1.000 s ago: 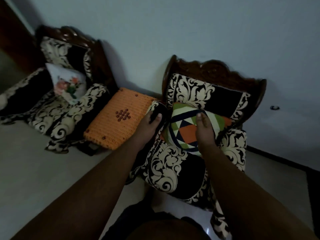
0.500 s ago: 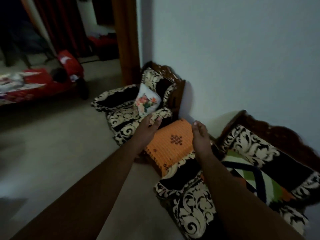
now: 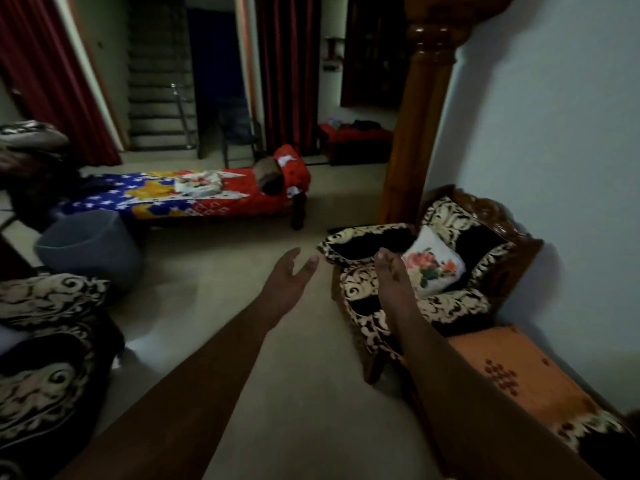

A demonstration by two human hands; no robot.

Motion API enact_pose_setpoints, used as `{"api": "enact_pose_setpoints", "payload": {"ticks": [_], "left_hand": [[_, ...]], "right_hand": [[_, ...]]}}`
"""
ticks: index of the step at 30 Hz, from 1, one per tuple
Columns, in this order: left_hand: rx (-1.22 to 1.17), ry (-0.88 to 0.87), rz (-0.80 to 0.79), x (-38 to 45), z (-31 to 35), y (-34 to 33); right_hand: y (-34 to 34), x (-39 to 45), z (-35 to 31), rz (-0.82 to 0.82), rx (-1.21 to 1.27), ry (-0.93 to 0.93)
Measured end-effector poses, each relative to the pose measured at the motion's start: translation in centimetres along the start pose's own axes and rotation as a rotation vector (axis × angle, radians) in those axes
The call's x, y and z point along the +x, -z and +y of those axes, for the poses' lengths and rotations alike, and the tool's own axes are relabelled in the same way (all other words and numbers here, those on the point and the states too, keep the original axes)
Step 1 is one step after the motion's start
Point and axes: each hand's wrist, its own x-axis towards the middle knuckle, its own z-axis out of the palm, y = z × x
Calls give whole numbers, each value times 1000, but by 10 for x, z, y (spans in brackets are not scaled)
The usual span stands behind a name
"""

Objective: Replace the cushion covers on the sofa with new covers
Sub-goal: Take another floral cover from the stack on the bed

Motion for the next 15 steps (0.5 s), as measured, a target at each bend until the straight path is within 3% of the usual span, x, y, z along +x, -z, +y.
{"api": "enact_pose_setpoints", "payload": {"ticks": [6, 15], "left_hand": [[-8, 61, 116, 54, -32, 95], [-8, 138, 255, 166, -77, 157]], "right_hand": [[-124, 44, -9, -134, 81, -44], [-252, 157, 2, -293, 78, -32]]}}
